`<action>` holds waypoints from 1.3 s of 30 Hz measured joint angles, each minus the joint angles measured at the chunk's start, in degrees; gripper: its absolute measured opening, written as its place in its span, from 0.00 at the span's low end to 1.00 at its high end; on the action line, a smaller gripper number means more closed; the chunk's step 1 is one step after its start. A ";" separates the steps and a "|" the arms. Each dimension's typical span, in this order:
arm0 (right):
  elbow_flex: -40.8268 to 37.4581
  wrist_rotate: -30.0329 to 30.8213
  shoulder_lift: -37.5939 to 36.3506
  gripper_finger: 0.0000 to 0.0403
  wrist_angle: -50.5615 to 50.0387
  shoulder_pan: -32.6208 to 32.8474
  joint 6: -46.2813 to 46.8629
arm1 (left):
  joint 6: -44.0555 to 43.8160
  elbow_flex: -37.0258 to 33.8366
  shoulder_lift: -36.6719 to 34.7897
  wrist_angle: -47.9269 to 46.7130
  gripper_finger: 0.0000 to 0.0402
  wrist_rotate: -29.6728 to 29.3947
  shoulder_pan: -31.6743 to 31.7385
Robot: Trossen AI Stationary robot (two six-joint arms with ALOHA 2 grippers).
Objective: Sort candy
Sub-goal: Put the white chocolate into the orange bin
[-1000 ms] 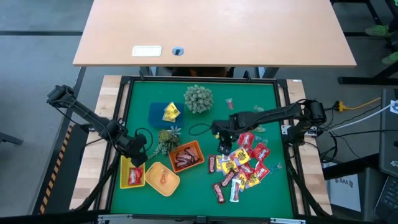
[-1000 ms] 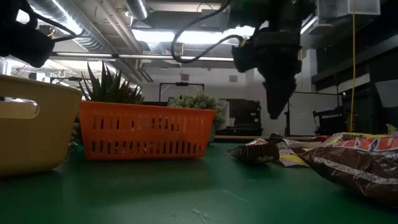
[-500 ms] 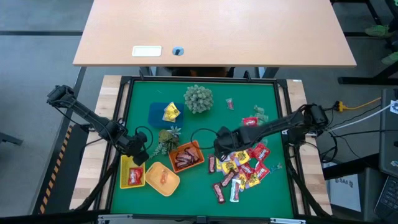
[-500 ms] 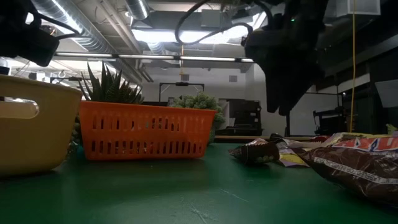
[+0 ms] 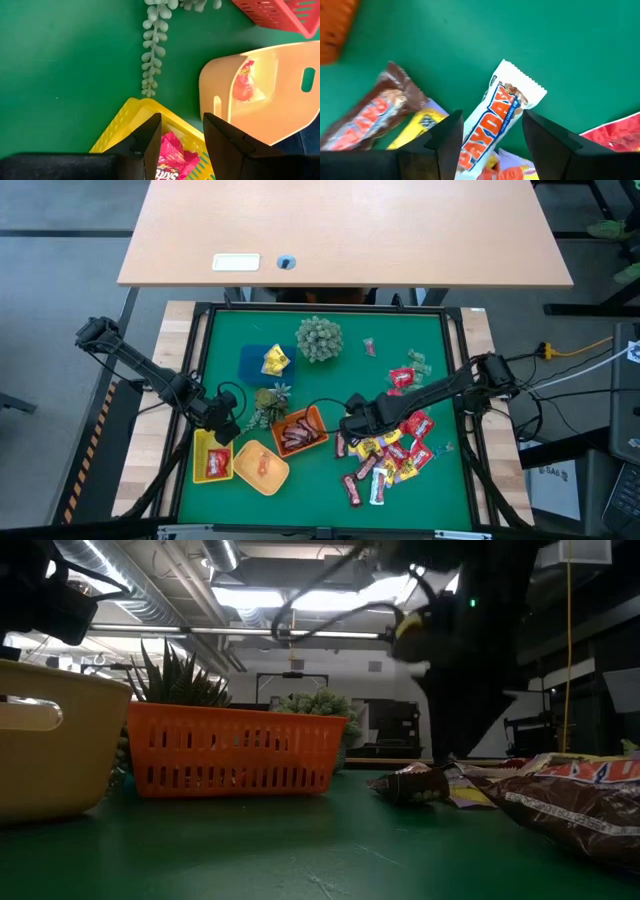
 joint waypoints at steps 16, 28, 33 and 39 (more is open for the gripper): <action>0.15 -1.04 4.98 0.37 0.86 0.00 -0.20 | 0.00 0.00 0.02 0.10 0.33 -0.46 0.00; -0.03 -1.48 4.10 0.28 0.09 -0.02 -5.26 | -0.01 0.00 0.01 0.09 0.33 -0.80 0.02; -0.09 -1.51 1.57 0.31 0.05 -0.02 -7.69 | 0.00 0.00 0.02 0.09 0.33 -3.15 0.00; -0.04 -2.05 -2.38 0.28 1.24 -0.02 -11.93 | 0.00 0.00 0.01 0.09 0.33 -3.41 0.01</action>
